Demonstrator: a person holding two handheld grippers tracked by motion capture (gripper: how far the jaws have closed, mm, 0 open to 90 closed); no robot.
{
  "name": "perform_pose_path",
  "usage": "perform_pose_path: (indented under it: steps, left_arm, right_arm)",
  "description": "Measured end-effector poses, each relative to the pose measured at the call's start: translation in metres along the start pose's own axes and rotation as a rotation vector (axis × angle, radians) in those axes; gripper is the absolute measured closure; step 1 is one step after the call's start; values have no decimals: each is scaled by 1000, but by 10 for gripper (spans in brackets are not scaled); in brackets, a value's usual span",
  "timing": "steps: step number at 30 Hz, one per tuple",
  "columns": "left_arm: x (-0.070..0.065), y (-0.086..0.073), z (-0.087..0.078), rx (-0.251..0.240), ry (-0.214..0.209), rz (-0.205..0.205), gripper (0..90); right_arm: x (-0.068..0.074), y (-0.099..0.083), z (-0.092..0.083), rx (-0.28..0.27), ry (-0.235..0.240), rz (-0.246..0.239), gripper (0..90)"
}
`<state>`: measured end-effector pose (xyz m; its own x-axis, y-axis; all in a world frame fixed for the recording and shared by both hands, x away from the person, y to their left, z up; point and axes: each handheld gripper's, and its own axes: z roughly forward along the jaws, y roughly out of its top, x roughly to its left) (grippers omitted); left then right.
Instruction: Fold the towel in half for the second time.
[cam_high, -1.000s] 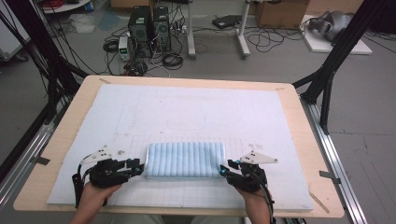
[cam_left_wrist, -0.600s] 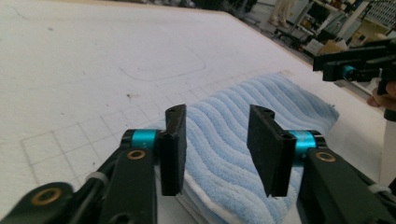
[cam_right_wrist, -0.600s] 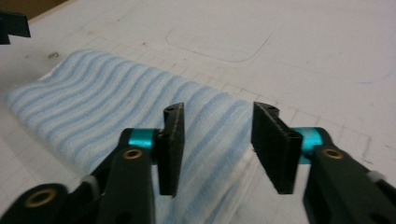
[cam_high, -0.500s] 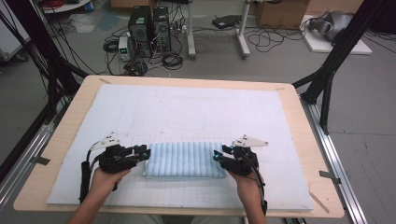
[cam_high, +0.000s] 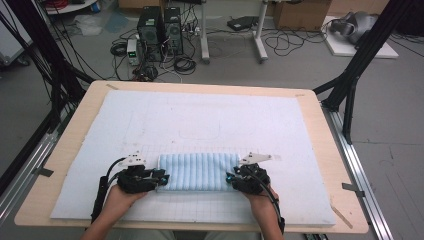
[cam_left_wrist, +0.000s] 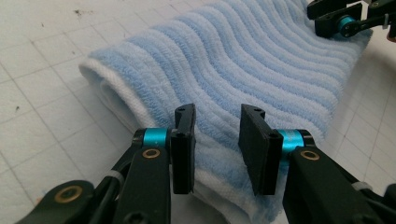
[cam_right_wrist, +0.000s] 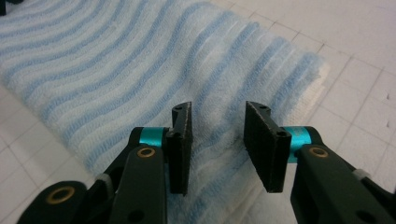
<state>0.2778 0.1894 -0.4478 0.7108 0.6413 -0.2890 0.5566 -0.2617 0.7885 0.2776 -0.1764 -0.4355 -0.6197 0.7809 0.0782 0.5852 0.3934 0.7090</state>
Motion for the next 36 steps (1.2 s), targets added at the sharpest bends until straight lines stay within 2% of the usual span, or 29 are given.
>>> perform_pose_path:
  steps: [3, 5, 6, 7, 9, 11, 12, 13, 14, 18, 20, 22, 23, 24, 26, 29, 34, 36]
  left_arm:
    - [3, 5, -2, -23, -8, -17, 605]
    - [6, 11, -4, -51, 11, -10, 599]
    - [9, 15, -6, -86, 16, -27, 597]
    - [12, 19, -7, -103, 29, -29, 584]
    - [17, 26, -8, -137, 69, -16, 544]
    - [27, 30, -6, -186, 100, -37, 517]
    - [33, 32, -3, -176, 129, -56, 517]
    - [37, 33, 0, -157, 146, -57, 510]
    - [40, 34, 5, -138, 163, -63, 502]
    - [47, 36, 22, -63, 172, -80, 493]
    - [49, 34, 30, -26, 172, -98, 494]
    - [48, 33, 31, -27, 183, -89, 550]
    - [48, 33, 32, -21, 163, -90, 648]
    - [46, 33, 33, -15, 165, -77, 748]
    - [45, 34, 34, -28, 173, -78, 845]
    - [49, 35, 36, -42, 174, -109, 859]
    - [46, 40, 42, -51, 199, -79, 854]
    - [47, 40, 41, -58, 205, -85, 813]
  right_arm:
    - [-4, 1, -2, -9, 17, 21, 541]
    - [-9, 6, -6, -64, 37, 63, 495]
    - [-11, 8, -7, -85, 41, 80, 463]
    - [-13, 12, -9, -113, 39, 93, 458]
    - [-17, 20, -9, -132, 25, 95, 442]
    - [-22, 27, -6, -133, -8, 95, 443]
    - [-25, 31, -3, -126, -28, 99, 443]
    - [-30, 34, 2, -109, -56, 106, 443]
    - [-32, 35, 5, -98, -64, 116, 443]
    - [-43, 35, 24, -35, -70, 152, 453]
    - [-44, 33, 29, -13, -51, 157, 507]
    - [-44, 30, 33, -1, -22, 167, 598]
    - [-45, 27, 33, -15, -2, 184, 668]
    - [-46, 26, 33, -22, 20, 195, 723]
    - [-45, 25, 31, -25, 28, 192, 793]
    - [-41, 26, 27, -29, -15, 159, 812]
    - [-37, 25, 24, -35, -78, 147, 805]
    - [-37, 24, 23, -40, -86, 146, 751]
